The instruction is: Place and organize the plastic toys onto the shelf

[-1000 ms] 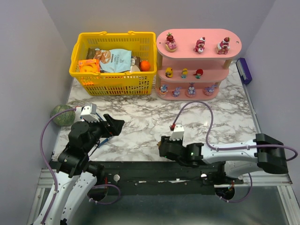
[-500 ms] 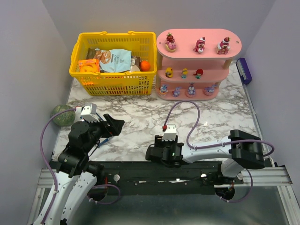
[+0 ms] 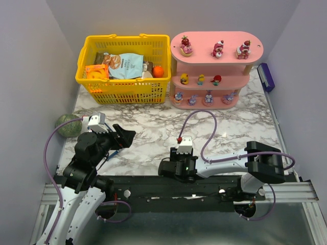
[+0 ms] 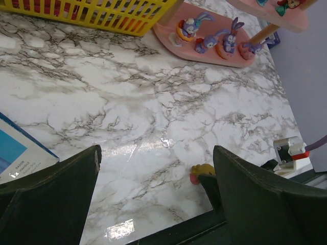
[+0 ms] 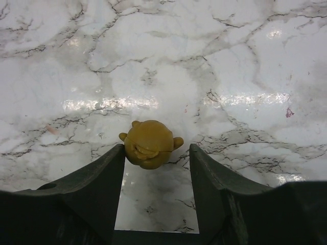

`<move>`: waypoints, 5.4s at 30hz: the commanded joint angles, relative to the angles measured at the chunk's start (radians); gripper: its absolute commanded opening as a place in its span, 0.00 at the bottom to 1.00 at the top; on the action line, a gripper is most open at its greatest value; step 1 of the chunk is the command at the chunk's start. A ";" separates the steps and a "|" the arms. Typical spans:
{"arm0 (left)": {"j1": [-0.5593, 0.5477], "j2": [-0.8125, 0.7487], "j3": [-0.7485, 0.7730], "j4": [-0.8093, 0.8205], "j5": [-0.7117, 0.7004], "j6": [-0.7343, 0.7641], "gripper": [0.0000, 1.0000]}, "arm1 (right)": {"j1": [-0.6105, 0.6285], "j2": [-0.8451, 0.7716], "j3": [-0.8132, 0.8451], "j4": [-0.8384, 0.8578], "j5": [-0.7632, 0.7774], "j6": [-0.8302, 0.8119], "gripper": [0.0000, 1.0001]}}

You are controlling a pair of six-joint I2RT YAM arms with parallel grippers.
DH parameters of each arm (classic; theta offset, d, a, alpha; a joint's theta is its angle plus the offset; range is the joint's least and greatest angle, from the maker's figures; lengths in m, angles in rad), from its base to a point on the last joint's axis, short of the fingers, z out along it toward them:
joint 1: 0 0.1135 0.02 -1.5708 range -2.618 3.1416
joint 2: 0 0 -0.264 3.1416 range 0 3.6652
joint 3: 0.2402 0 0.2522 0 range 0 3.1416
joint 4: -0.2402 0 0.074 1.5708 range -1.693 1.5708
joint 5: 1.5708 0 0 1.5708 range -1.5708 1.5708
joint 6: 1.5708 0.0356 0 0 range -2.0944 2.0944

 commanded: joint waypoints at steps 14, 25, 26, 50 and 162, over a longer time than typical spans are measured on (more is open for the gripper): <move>0.004 -0.008 -0.005 -0.002 -0.005 0.003 0.99 | 0.005 0.027 0.047 0.043 0.078 0.029 0.56; 0.004 -0.009 -0.004 -0.002 -0.004 0.003 0.99 | 0.005 0.069 0.050 0.035 0.087 0.080 0.52; 0.003 -0.009 -0.004 -0.002 -0.004 0.003 0.99 | 0.005 0.070 0.051 0.034 0.090 0.080 0.52; 0.000 -0.009 -0.004 -0.002 -0.005 0.003 0.99 | -0.146 -0.106 -0.039 0.092 0.165 -0.087 0.24; -0.002 0.035 -0.005 0.002 -0.001 0.002 0.99 | -1.252 -0.160 0.195 0.657 -0.485 -1.155 0.52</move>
